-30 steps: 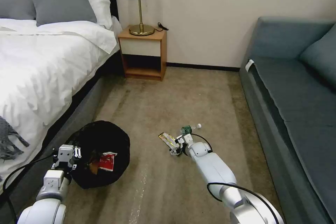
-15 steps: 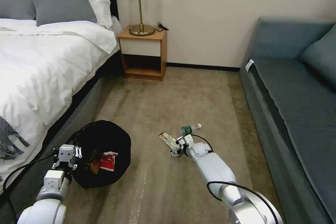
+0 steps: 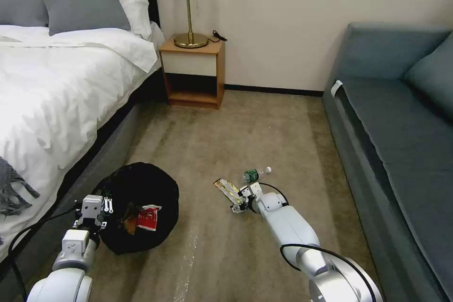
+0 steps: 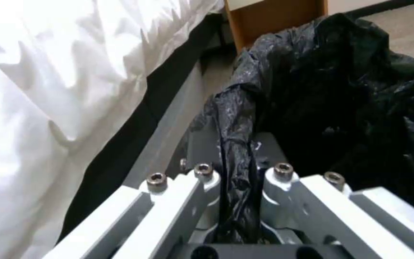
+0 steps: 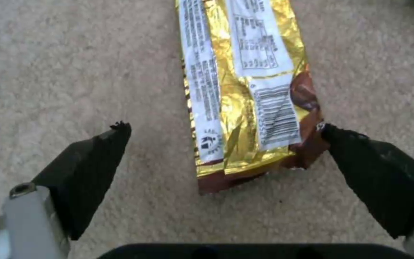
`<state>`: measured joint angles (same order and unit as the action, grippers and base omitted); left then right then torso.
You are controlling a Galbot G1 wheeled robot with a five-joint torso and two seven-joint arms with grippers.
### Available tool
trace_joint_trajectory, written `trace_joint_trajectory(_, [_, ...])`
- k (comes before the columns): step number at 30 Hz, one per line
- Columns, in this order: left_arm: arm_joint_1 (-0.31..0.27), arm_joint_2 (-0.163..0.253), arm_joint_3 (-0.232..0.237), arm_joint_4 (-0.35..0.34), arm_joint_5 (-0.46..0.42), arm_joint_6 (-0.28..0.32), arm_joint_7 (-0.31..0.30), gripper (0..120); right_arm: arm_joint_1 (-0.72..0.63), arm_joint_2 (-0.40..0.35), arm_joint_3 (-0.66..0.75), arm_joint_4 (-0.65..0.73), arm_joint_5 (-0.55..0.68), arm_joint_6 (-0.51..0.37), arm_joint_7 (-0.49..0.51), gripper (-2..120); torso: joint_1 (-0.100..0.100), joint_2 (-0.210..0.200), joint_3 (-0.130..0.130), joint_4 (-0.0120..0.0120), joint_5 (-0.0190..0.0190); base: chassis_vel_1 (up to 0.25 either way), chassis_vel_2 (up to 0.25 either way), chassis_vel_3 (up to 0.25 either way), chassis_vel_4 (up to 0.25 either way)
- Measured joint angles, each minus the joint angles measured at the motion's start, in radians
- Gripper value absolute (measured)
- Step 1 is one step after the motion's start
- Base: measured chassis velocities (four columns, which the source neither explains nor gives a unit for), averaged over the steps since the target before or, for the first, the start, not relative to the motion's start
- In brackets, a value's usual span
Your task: Pick up the trash bin, then pick up the garbage on the floor and place it into the trash bin.
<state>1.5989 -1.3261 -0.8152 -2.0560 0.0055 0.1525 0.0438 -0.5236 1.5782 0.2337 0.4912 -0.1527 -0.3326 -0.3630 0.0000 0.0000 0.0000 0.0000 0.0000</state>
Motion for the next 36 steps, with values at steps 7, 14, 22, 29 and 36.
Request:
trace_joint_trajectory(7, [-0.003, -0.003, 0.001, 0.002, 0.0, 0.0, 0.001, 5, 0.008, 0.003, 0.007, -0.018, -0.021, 0.013, -0.003, 100, 0.0, 0.0, 0.0, 0.0, 0.0, 0.0, 0.0, 0.0, 0.0])
trace_joint_trajectory(14, [-0.003, -0.005, 0.003, 0.0, 0.0, 0.0, 0.001, 5, 0.022, 0.013, 0.017, -0.039, -0.043, 0.028, -0.006, 100, 0.0, 0.0, 0.0, 0.0, 0.0, 0.0, 0.0, 0.0, 0.0])
trace_joint_trajectory(22, [0.005, -0.008, 0.001, -0.009, 0.0, 0.0, 0.001, 5, 0.029, 0.017, 0.026, -0.055, -0.056, 0.027, -0.019, 99, 0.0, 0.0, 0.0, 0.0, 0.0, 0.0, 0.0, 0.0, 0.0])
trace_joint_trajectory(29, [0.006, -0.014, 0.002, -0.012, -0.001, 0.0, 0.002, 5, 0.03, 0.012, 0.035, -0.06, -0.083, 0.016, -0.033, 85, 0.0, 0.0, 0.0, 0.0, 0.0, 0.0, 0.0, 0.0, 0.0])
trace_joint_trajectory(36, [0.006, -0.018, 0.004, -0.012, -0.001, 0.0, 0.002, 5, 0.033, 0.012, 0.043, -0.073, -0.098, 0.025, -0.037, 82, 0.0, 0.0, 0.0, 0.0, 0.0, 0.0, 0.0, 0.0, 0.0])
